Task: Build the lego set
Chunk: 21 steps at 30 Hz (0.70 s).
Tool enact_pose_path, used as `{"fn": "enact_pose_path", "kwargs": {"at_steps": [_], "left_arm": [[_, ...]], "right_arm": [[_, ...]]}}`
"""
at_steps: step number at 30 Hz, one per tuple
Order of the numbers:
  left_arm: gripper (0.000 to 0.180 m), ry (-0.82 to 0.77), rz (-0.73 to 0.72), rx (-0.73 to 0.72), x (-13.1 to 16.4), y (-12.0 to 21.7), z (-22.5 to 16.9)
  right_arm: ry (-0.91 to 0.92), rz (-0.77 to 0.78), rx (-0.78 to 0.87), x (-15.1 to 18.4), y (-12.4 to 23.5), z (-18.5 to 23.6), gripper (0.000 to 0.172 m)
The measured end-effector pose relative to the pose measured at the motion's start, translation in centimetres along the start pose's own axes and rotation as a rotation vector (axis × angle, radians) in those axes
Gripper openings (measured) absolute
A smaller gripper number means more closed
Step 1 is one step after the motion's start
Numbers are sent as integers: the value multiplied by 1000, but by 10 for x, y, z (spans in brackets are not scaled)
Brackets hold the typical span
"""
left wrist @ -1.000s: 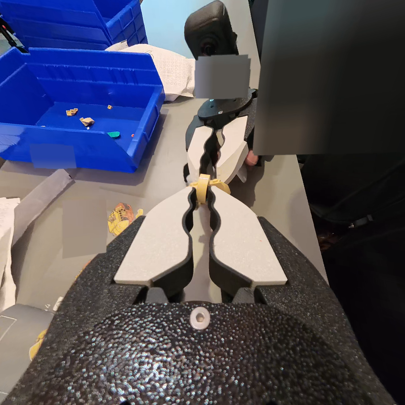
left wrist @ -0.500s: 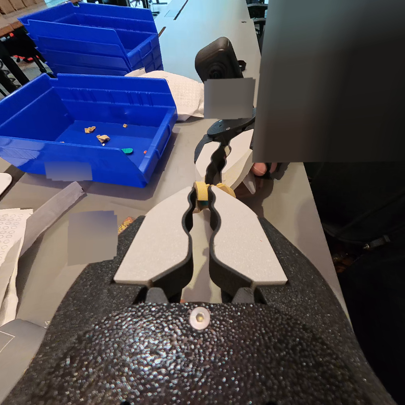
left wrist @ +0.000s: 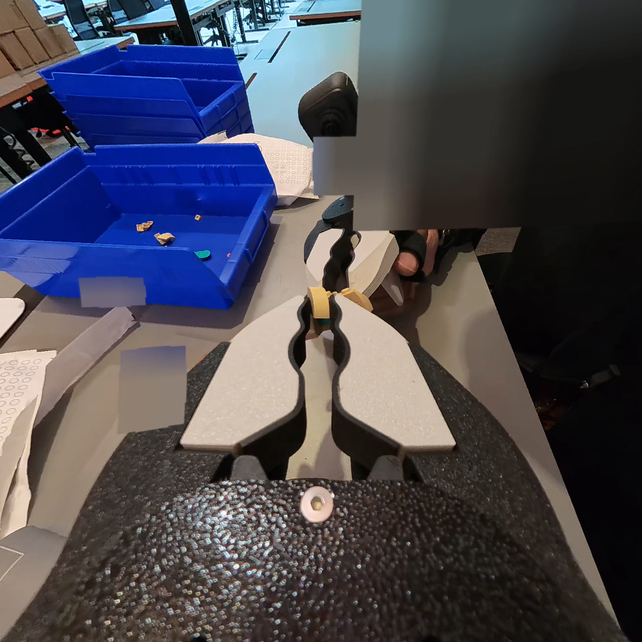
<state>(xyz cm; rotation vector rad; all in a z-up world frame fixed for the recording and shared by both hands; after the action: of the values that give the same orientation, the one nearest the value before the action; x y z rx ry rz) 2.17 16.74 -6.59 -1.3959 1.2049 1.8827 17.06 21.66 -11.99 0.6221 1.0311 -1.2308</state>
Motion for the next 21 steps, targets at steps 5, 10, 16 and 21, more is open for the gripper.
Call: {"fn": "enact_pose_path", "kwargs": {"at_steps": [5, 10, 16, 21], "left_arm": [[10, -11, -8, 7, -1, 2, -1], [10, -25, -15, 0, -2, 4, -1], [9, -2, -25, 41, -1, 5, -3], [9, 8, -5, 49, 0, 6, -3]], "right_arm": [[4, -3, -3, 0, 0, 0, 16], [11, 1, -7, 0, 0, 1, 16], [22, 2, -5, 0, 0, 2, 16], [41, 12, -6, 0, -1, 3, 16]]}}
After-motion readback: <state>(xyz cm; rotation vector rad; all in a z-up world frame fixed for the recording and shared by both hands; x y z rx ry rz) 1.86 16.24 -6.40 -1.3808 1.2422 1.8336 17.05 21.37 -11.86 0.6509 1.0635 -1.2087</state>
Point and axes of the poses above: each gripper's, where its closed fingertips meet, y back along the fingers, x out of its underside, z = x × y across the jaws, the point moved 8 cm from there along y, back along the fingers, and after that the axes turned 2 degrees about -x, right-handed, at the moved point
